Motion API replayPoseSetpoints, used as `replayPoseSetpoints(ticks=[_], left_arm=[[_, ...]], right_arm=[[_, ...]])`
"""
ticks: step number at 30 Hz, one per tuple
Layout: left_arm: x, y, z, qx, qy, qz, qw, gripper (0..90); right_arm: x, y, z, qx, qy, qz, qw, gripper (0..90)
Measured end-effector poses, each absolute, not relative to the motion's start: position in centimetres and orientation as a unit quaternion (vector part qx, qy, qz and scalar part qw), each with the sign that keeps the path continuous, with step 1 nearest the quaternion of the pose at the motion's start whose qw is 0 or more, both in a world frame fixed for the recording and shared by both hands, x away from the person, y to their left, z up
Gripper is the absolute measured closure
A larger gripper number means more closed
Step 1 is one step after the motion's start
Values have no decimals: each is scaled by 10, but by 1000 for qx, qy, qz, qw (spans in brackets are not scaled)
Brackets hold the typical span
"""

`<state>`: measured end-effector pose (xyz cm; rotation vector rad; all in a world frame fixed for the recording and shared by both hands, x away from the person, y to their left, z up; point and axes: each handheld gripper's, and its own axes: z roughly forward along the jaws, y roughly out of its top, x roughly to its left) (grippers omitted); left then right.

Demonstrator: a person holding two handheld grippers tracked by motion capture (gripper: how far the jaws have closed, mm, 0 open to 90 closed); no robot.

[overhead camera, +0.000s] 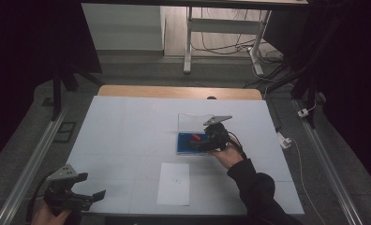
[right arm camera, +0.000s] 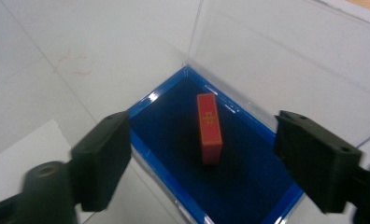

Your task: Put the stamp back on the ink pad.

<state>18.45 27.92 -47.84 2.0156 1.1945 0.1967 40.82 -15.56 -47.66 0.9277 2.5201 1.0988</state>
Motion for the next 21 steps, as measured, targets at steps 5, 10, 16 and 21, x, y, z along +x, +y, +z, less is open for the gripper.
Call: replayPoseSetpoints(ticks=[5,10,16,21], left_arm=[[185,279,-478,791,469,77,386,13],[185,279,-478,791,469,78,386,12],[185,279,-478,792,468,79,384,12],[185,279,-478,791,469,79,385,12]], right_arm=[[399,-157,-472,316,862,378,114,87],[387,-158,-466,315,862,380,116,29],[364,-170,-457,312,858,396,100,8],[343,-183,-452,308,856,401,106,0]])
